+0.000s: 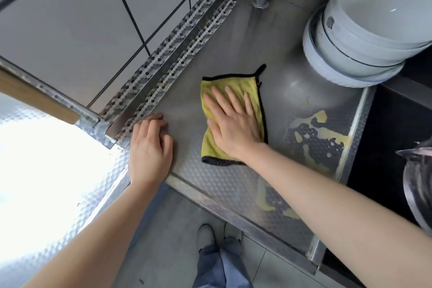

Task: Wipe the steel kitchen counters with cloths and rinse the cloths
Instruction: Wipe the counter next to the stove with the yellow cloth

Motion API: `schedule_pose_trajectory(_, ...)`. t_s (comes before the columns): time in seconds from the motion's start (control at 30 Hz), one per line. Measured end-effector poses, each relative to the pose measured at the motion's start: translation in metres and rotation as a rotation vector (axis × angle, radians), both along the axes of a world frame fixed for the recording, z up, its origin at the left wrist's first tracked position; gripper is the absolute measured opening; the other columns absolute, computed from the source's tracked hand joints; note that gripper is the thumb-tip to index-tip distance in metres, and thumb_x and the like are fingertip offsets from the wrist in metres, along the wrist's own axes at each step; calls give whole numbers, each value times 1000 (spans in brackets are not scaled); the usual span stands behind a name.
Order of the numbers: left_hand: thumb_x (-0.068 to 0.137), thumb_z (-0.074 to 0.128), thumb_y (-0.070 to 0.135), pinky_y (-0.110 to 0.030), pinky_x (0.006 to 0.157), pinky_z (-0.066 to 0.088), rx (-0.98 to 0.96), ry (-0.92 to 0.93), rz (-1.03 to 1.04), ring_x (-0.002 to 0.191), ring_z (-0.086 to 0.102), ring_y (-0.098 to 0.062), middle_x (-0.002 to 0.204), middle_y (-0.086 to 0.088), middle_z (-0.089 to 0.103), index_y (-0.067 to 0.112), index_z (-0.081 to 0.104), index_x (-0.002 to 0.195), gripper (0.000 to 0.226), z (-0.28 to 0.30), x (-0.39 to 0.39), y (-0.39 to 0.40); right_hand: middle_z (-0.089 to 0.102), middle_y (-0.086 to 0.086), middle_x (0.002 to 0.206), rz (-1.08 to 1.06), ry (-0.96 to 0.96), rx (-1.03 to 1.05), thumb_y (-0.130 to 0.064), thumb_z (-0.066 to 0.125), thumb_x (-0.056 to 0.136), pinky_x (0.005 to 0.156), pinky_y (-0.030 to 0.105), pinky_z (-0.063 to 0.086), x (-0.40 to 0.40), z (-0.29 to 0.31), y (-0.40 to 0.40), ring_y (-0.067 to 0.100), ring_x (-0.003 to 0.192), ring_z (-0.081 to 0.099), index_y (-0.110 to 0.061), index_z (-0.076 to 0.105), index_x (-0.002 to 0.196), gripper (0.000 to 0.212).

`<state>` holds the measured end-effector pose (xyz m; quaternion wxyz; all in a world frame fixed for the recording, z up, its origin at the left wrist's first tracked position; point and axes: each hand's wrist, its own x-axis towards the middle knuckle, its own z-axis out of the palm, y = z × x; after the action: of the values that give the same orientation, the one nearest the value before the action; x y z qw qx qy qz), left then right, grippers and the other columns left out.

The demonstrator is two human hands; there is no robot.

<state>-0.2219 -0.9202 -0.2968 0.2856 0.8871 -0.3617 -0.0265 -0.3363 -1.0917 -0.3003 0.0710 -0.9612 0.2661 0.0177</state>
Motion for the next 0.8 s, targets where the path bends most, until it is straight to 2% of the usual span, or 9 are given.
schedule_pose_trajectory(0.17,88,45,15,-39,97,41,19,-2,2,111,48,-29,121,-11,61,3,61,104,25,2,-2,0,11,-7,165,245,-47,37,-43,36,95,120,57,7,-60,-9,70,23,152,4,-32,18,155,64)
schedule_pose_trajectory(0.3,89,44,16,-40,97,41,39,-3,-13,110,48,-31,121,-12,61,2,61,106,28,4,-1,0,11,-9,165,361,8,32,-44,35,96,121,53,6,-66,-9,50,18,152,6,-35,14,156,64)
schedule_pose_trajectory(0.43,90,46,16,-40,98,40,33,-24,-18,112,48,-29,122,-10,61,5,61,109,26,2,0,1,12,-12,164,45,27,8,-43,32,98,121,48,9,-41,-1,-14,16,152,9,-37,17,155,59)
schedule_pose_trajectory(0.53,90,45,18,-38,98,40,19,-35,-18,112,47,-28,121,-10,61,5,62,109,29,0,0,1,9,-12,165,-85,6,8,-44,29,98,120,52,8,-40,-1,-5,19,152,5,-38,14,155,59)
schedule_pose_trajectory(0.7,85,45,25,-40,97,41,88,-82,-46,112,48,-30,124,-9,59,8,62,116,39,0,0,1,11,-9,165,166,-34,39,-43,36,95,120,56,11,-106,-8,74,22,152,7,-36,16,155,64)
schedule_pose_trajectory(0.8,83,43,32,-44,101,41,180,-112,-89,118,46,-33,131,-10,56,9,58,123,49,3,0,1,7,-10,165,283,4,33,-42,34,97,121,52,8,-130,-9,65,18,152,3,-37,11,156,63)
